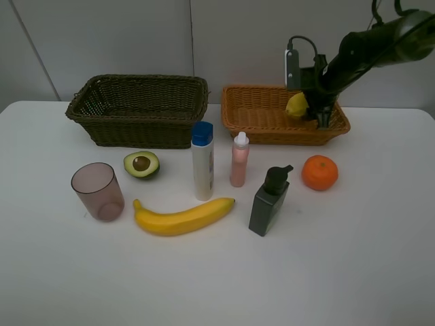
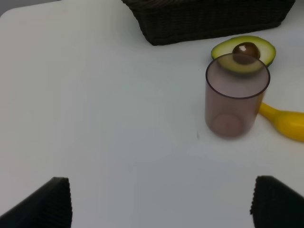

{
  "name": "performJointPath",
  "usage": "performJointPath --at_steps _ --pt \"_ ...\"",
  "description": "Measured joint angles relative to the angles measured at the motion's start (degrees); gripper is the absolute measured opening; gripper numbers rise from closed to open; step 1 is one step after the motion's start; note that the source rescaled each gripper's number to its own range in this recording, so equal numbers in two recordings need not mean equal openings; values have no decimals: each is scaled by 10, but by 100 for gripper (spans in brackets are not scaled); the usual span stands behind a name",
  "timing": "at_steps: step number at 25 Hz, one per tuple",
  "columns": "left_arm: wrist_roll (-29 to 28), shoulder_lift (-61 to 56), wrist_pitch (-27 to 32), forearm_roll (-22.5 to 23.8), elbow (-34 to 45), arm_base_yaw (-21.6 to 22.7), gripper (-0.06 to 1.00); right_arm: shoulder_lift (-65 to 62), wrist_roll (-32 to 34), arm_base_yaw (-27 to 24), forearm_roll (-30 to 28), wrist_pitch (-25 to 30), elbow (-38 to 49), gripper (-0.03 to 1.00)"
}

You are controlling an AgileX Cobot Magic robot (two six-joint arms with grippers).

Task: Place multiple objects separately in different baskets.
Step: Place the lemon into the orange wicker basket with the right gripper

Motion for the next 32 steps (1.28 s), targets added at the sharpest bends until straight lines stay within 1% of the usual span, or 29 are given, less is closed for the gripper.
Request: performJointPath --at_steps 8,9,11,13,15,19,32 --pt "0 0 0 0 0 0 100 0 3 0 10 -9 0 48" --pt "0 0 0 0 0 0 100 0 2 0 12 -11 0 51" --pt "0 0 0 0 0 0 100 0 2 0 13 -24 0 69" --pt "0 0 0 0 0 0 100 0 5 0 13 -38 -1 82" --pt "0 0 0 0 0 0 100 0 9 0 13 -52 -2 88" --pt "0 0 0 0 0 0 100 0 11 0 13 -56 -2 91" --pt "0 0 0 0 0 0 100 0 11 0 13 -52 -2 91"
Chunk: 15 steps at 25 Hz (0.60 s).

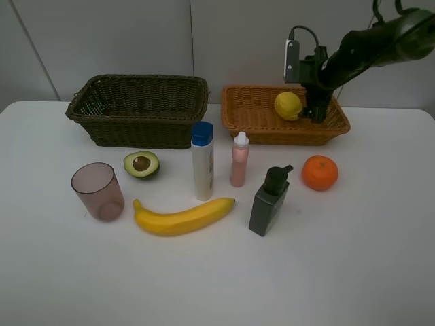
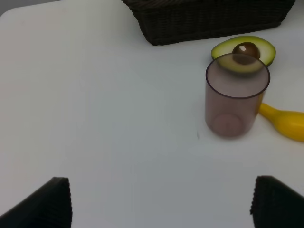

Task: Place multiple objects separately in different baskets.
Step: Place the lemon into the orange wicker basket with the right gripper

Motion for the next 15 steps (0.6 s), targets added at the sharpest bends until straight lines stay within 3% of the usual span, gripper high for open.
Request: performJointPath --at_steps 10,15 --pt "0 0 0 0 0 0 100 0 0 0 4 25 0 91" --pt "0 0 0 0 0 0 100 -1 0 0 6 41 0 98"
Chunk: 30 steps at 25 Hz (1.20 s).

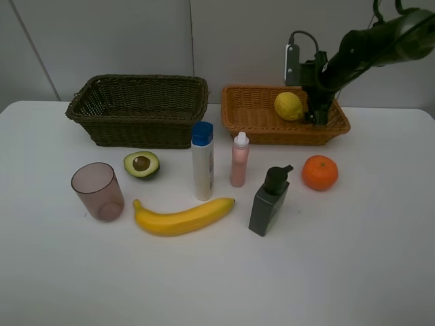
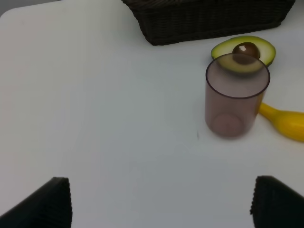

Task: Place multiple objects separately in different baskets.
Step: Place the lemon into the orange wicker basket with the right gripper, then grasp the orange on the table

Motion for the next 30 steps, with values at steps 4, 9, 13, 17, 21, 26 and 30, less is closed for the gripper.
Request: performJointPath --at_steps 4,9,13,17,21,26,30 --pt "0 0 0 0 0 0 100 -9 0 0 1 34 0 98" --pt "0 0 0 0 0 0 100 -46 0 0 13 101 0 98" --pt "0 0 0 0 0 0 100 -80 0 0 30 163 0 99" --pt "0 0 0 0 0 0 100 -118 0 0 44 220 0 100" --pt "0 0 0 0 0 0 100 -149 1 0 63 291 0 100" --pt "0 0 0 0 0 0 100 -161 5 0 78 396 0 100" --pt "0 0 0 0 0 0 100 -161 24 0 83 455 0 100"
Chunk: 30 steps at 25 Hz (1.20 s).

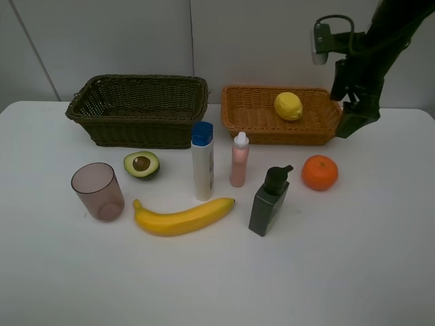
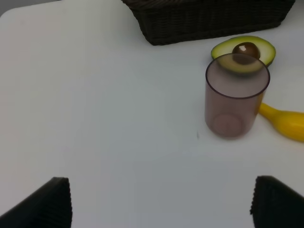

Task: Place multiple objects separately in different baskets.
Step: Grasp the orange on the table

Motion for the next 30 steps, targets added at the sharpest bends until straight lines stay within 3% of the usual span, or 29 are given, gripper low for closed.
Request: performJointPath --at_steps 5,24,30 --pt "0 0 0 0 0 0 100 0 10 0 11 3 10 100" --pt "0 0 0 0 0 0 100 0 10 0 48 -189 179 100" --pt "0 0 0 0 0 0 100 15 20 0 52 -206 189 100"
